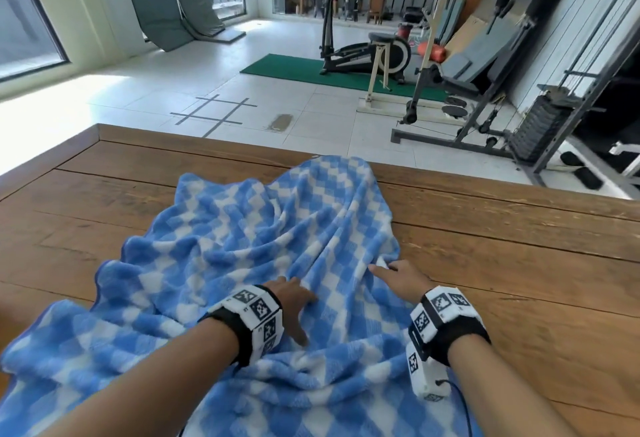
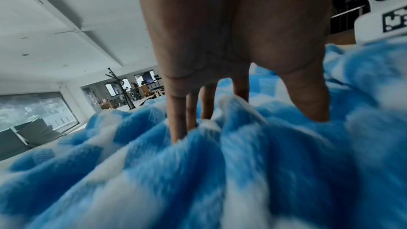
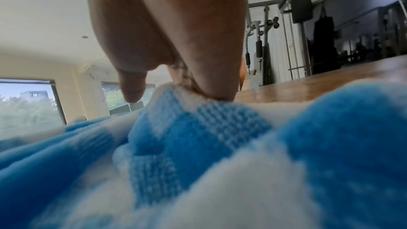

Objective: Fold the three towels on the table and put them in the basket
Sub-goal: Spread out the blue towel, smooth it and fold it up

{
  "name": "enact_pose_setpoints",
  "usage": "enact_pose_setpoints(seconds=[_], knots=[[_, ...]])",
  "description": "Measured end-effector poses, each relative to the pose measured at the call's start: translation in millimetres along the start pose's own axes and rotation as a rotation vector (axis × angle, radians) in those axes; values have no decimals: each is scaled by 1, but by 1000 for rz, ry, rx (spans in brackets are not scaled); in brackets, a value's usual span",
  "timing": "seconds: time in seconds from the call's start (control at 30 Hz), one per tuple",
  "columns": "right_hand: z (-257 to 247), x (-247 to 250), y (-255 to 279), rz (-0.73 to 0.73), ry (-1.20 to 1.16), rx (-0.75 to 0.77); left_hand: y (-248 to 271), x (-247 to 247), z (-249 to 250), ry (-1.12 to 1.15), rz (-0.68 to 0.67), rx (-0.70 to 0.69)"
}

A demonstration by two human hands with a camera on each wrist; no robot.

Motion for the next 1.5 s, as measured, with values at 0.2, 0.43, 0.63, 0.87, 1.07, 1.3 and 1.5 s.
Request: enact_pose_setpoints(seconds=[0.2, 0.43, 0.63, 0.87, 1.07, 1.3, 1.5], knots=[[18, 5, -55, 203, -286, -137, -13, 26, 5, 21, 21, -11], [3, 23, -92, 356, -305, -92, -30, 41, 6, -38, 37, -5], [-26, 27, -87, 307, -117, 129, -54, 84, 11, -126, 436, -56], [-27, 20, -53, 45, 522, 187, -69, 50, -2, -147, 113, -13], [-23, 42, -36, 52, 702, 26, -53, 44, -9, -135, 134, -6], [-16, 39, -4, 27, 515, 74, 4, 15, -17, -49, 247, -14], [20, 4, 63, -33, 511, 54, 74, -26, -35, 44, 315, 88]])
Point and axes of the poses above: each hand's wrist, its own y-axis away from the middle knuckle, its own x-axis out of the back of the hand, z = x × y, the point moved 8 cm from there along -y, towards the middle knuckle, and after that the axes turned 9 degrees about x, right-handed, at the moved point
